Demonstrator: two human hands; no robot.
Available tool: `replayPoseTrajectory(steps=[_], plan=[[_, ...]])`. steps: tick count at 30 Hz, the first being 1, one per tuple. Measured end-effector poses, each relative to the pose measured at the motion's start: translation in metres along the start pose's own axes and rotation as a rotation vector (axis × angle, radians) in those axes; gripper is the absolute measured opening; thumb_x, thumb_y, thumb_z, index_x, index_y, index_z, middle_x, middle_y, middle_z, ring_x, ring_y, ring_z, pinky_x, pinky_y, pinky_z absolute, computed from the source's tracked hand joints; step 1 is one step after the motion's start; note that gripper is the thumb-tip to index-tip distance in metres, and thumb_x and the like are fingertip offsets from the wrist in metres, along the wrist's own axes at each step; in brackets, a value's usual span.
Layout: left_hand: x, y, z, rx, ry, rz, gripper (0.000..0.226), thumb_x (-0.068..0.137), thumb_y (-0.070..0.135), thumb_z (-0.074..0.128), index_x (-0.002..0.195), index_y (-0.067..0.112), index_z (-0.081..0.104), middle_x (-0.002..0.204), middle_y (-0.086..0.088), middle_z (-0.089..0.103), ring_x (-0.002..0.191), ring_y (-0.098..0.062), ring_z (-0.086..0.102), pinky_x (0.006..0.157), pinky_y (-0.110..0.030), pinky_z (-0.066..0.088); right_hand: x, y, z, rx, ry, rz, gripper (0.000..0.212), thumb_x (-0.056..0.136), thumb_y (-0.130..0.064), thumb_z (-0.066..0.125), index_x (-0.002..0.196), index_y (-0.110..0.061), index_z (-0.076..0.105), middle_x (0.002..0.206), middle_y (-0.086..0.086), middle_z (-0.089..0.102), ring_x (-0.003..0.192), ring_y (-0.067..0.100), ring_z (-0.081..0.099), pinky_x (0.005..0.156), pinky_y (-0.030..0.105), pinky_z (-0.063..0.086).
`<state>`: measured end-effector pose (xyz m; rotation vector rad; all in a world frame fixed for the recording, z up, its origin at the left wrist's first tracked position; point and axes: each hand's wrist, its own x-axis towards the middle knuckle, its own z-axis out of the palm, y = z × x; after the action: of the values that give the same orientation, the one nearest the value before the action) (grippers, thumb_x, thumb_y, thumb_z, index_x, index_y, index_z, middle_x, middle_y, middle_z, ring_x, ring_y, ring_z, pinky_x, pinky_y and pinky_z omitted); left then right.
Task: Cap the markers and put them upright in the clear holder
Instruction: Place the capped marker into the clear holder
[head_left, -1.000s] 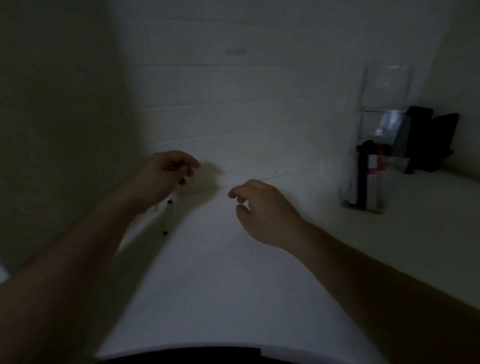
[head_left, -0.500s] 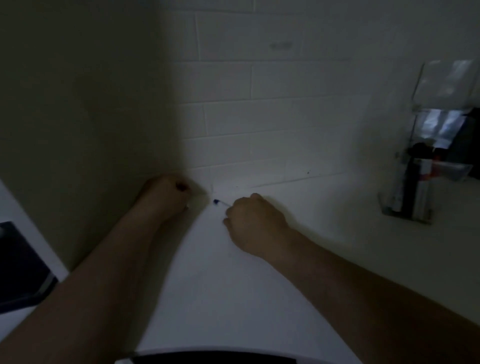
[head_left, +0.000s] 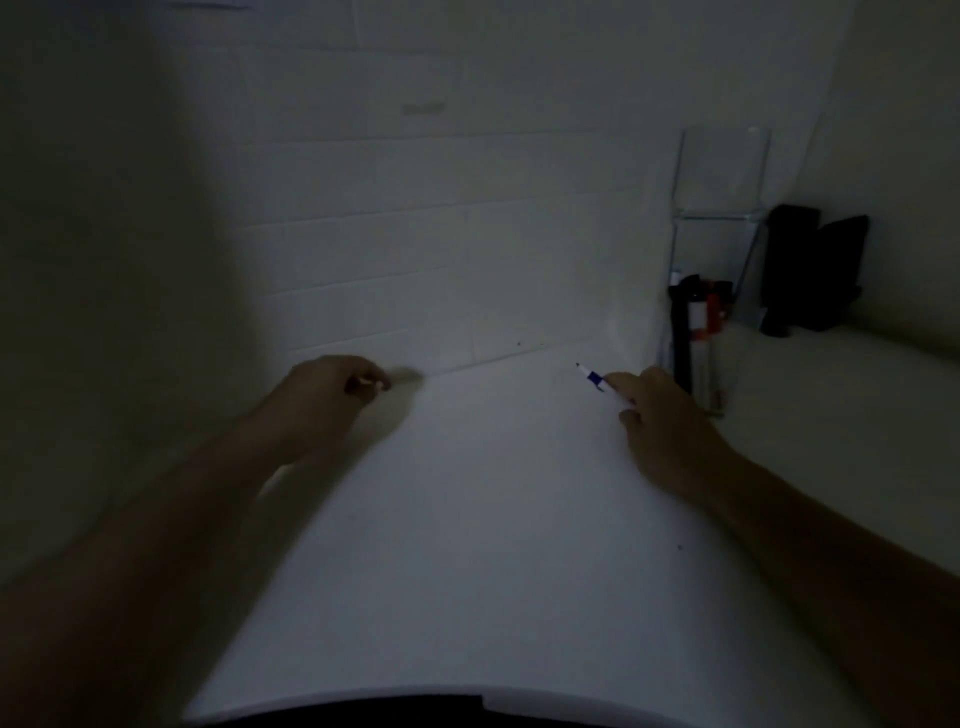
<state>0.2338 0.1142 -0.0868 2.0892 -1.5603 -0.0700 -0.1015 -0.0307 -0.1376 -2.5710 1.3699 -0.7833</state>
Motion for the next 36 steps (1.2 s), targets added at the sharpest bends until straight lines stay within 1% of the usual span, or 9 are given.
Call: replayPoseTrajectory(steps=[3, 5, 8, 11, 17, 20, 27, 33, 36], plan=[[0.009, 0.054, 0.010, -0.097, -0.014, 0.100, 0.009, 0.093, 0.037, 0.064, 0.093, 0.030, 0.068, 0.086, 0.012, 0.068, 0.077, -0.007, 0.063, 0.060, -0.022, 0.043, -0.003, -0.004, -0.007, 0.131, 0.079, -0.039, 0.014, 0.099, -0.023, 0.051, 0.095, -0.021, 0.064, 0.079, 0.007, 0.048, 0.067, 0.021, 0.046, 0.061, 0.032, 0.028], [0.015, 0.089, 0.023, -0.255, -0.089, 0.150, 0.010, 0.091, 0.036, 0.067, 0.088, 0.027, 0.068, 0.079, 0.009, 0.071, 0.066, -0.005, 0.064, 0.060, -0.023, 0.049, -0.004, -0.006, -0.012, 0.158, 0.081, -0.086, 0.025, 0.102, -0.028, 0.047, 0.079, -0.024, 0.058, 0.067, 0.003, 0.045, 0.060, 0.017, 0.043, 0.056, 0.034, 0.027], [0.022, 0.126, 0.052, -0.465, -0.219, 0.206, 0.008, 0.087, 0.023, 0.071, 0.084, 0.017, 0.067, 0.079, -0.001, 0.074, 0.068, -0.016, 0.068, 0.069, -0.035, 0.055, -0.007, -0.003, -0.018, 0.222, 0.096, -0.091, 0.033, 0.101, -0.031, 0.049, 0.068, -0.032, 0.052, 0.058, -0.004, 0.044, 0.053, 0.011, 0.042, 0.051, 0.030, 0.027], [0.024, 0.134, 0.088, -0.519, -0.252, 0.217, 0.014, 0.086, 0.028, 0.075, 0.089, 0.020, 0.064, 0.083, -0.001, 0.076, 0.066, -0.014, 0.066, 0.063, -0.031, 0.052, -0.008, 0.003, -0.022, 0.270, 0.137, -0.074, 0.022, 0.098, -0.033, 0.055, 0.080, -0.027, 0.066, 0.064, -0.007, 0.054, 0.060, 0.007, 0.051, 0.054, 0.023, 0.033], [0.023, 0.124, 0.111, -0.509, -0.158, 0.239, 0.005, 0.087, 0.026, 0.073, 0.091, 0.029, 0.073, 0.071, 0.016, 0.072, 0.059, 0.006, 0.059, 0.065, -0.021, 0.043, -0.008, 0.007, -0.020, 0.235, 0.140, -0.103, 0.020, 0.094, -0.033, 0.062, 0.085, -0.020, 0.074, 0.068, -0.004, 0.066, 0.060, 0.010, 0.058, 0.055, 0.029, 0.045], [0.024, 0.122, 0.110, -0.522, -0.131, 0.260, 0.009, 0.088, 0.022, 0.071, 0.091, 0.029, 0.073, 0.067, 0.021, 0.068, 0.060, 0.008, 0.057, 0.065, -0.019, 0.041, -0.007, 0.005, -0.015, 0.233, 0.120, -0.126, 0.020, 0.094, -0.032, 0.063, 0.085, -0.019, 0.075, 0.066, -0.003, 0.066, 0.060, 0.011, 0.059, 0.054, 0.027, 0.044], [0.023, 0.122, 0.110, -0.466, -0.153, 0.302, 0.004, 0.088, 0.032, 0.071, 0.091, 0.032, 0.073, 0.078, 0.012, 0.072, 0.071, 0.000, 0.062, 0.071, -0.019, 0.047, -0.004, 0.008, -0.010, 0.143, 0.099, -0.190, 0.027, 0.095, -0.039, 0.056, 0.077, -0.023, 0.070, 0.058, -0.006, 0.059, 0.052, 0.008, 0.053, 0.048, 0.015, 0.032], [0.017, 0.130, 0.114, -0.282, -0.071, 0.351, 0.005, 0.087, 0.037, 0.070, 0.088, 0.034, 0.072, 0.081, 0.019, 0.070, 0.078, 0.009, 0.062, 0.065, -0.002, 0.038, -0.004, 0.012, -0.010, -0.162, 0.149, -0.260, 0.034, 0.093, -0.050, 0.043, 0.088, -0.029, 0.069, 0.072, -0.001, 0.055, 0.067, 0.020, 0.050, 0.061, 0.036, 0.045], [0.015, 0.132, 0.114, -0.302, -0.053, 0.376, 0.003, 0.087, 0.035, 0.070, 0.087, 0.033, 0.072, 0.081, 0.017, 0.071, 0.077, 0.007, 0.064, 0.065, -0.002, 0.040, -0.009, 0.002, -0.012, -0.108, 0.155, -0.278, 0.029, 0.093, -0.045, 0.047, 0.088, -0.027, 0.069, 0.074, -0.001, 0.051, 0.069, 0.021, 0.051, 0.059, 0.038, 0.047]])
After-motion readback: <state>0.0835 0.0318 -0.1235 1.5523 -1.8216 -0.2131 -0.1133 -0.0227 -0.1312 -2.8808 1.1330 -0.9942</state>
